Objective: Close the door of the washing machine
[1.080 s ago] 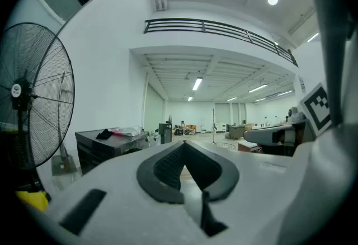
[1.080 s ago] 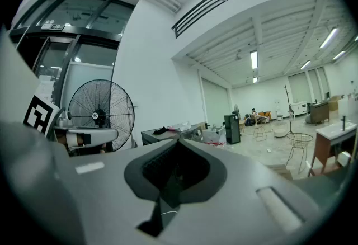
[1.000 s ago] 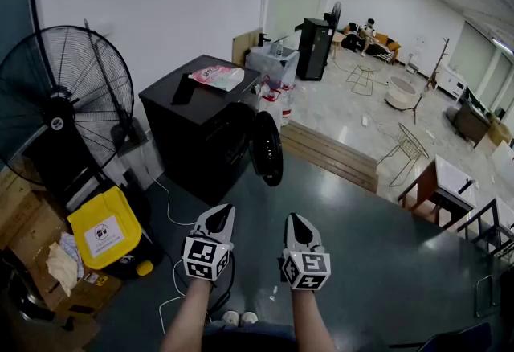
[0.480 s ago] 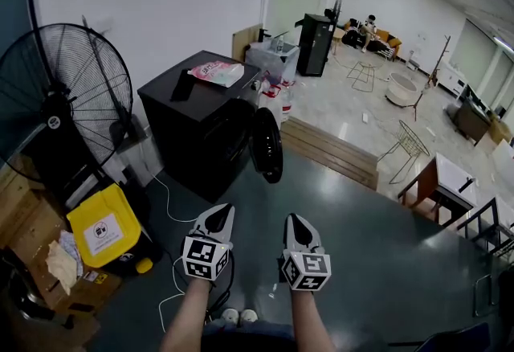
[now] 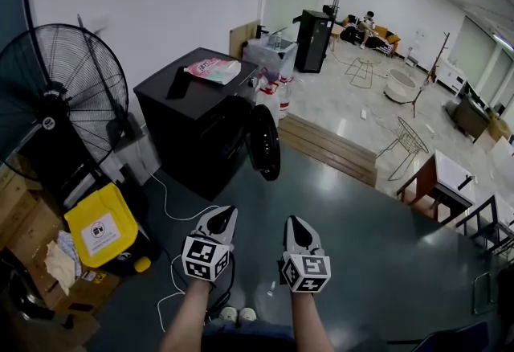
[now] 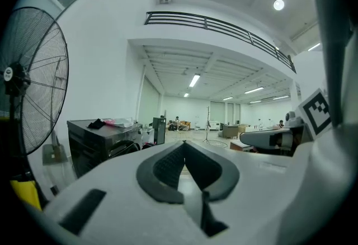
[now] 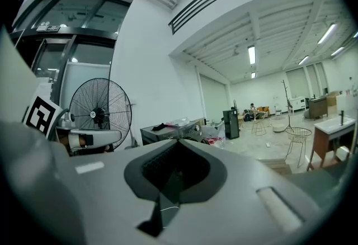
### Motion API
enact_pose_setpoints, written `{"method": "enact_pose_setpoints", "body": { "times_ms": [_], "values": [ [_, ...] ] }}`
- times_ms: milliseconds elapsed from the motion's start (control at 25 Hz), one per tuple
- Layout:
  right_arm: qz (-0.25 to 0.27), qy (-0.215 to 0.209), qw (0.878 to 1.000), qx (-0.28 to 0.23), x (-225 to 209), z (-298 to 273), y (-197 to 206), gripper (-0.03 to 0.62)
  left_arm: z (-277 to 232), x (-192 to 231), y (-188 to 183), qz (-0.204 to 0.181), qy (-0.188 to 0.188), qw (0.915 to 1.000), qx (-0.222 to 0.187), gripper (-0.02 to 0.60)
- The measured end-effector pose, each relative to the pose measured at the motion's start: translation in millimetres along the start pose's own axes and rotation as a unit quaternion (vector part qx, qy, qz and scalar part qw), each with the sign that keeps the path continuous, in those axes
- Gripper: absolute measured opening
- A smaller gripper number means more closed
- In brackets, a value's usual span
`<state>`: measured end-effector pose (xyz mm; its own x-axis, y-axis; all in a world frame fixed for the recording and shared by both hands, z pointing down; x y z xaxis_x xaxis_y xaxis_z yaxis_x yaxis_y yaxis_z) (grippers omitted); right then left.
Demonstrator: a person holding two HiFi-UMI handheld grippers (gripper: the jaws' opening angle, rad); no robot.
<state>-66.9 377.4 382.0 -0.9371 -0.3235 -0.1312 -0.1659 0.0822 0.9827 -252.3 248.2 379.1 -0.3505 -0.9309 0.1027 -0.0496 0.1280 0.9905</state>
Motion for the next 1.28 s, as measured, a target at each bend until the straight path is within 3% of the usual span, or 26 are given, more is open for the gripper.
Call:
{"method": "enact_pose_setpoints", "body": {
  "times_ms": [360, 920, 1280],
  "values": [
    [-0.009, 0.000, 1.000, 0.002, -13, 0, 0, 0.012, -5, -5, 2, 0.014, -0.001, 0.9999, 0.001, 0.183],
    [-0.009, -0.005, 1.000, 0.017, -47, -25, 12, 0.012, -37, -7, 25, 0.025, -0.012, 0.9996, 0.008, 0.193],
    [-0.008, 0.000, 1.000, 0.028, -68, -88, 14, 0.012, -95, 30, 27, 0.029, -0.009, 0.9994, 0.013, 0.193]
  ]
}}
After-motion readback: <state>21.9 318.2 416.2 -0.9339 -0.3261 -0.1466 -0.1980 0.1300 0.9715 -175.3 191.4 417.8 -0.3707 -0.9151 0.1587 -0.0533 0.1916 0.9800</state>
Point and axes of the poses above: the fingertips, and each gripper's own axes: z backward along the fingers, x to its left, y out of its underside, the point moved 9 cm from there along z, backward along the fingers, and after that the axes turned 9 degrees about y, right-handed, at the moved point
